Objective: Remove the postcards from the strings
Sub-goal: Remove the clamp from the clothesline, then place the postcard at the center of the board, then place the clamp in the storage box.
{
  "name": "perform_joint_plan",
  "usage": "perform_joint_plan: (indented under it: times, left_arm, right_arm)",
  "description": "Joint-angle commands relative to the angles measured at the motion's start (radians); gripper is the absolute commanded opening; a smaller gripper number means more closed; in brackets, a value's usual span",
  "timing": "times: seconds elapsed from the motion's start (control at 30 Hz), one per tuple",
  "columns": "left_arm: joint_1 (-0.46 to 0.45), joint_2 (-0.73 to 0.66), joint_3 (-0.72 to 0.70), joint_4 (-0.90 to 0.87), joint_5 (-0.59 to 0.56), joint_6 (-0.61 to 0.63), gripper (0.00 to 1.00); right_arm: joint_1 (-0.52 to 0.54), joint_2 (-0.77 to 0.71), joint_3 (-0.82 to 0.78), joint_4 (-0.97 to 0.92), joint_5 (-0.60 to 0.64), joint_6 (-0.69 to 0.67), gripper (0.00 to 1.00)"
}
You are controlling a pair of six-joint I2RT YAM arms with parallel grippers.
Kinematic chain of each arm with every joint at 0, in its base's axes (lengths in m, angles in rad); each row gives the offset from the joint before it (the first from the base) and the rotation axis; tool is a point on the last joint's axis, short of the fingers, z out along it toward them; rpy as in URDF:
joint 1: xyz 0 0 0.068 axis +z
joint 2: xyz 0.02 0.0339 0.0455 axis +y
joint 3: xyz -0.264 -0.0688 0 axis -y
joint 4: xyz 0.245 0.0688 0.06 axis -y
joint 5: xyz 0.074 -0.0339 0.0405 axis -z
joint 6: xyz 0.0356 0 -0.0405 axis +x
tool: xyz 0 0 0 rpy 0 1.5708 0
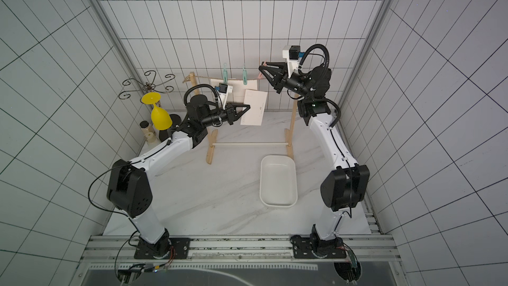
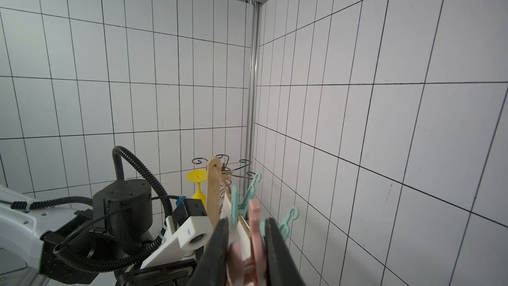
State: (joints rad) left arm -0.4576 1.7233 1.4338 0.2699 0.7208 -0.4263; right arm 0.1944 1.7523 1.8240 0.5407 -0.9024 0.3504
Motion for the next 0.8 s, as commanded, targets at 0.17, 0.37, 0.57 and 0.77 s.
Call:
perform_joint_plan:
  times: [0.17,0.37,0.57,0.77]
  left_arm:
    - [-0.007,-0.198,-0.221,0.116,-0.076,-0.057,0.00]
    - [-0.020,-0.375,-0.397,0.060,-0.165,-0.038,0.00]
    - [-0.051,-0.554,-0.559,-0.091,-0.269,-0.012,0.00]
    - [-0.055,-0.696,-0.751,-0.186,-0.317,-0.075,0.00]
  right_arm:
    - [0.003,-0.279,-0.314,0.086,0.048,0.024,0.00]
    - [0.021,-0.528,-0.599,-0.082,0.137,-0.075,0.00]
    - [0.028,-0.739,-0.899,-0.260,0.261,-0.108,0.00]
    - [0.031,-0.885,-1.172,-0.344,0.293,-0.030,0.00]
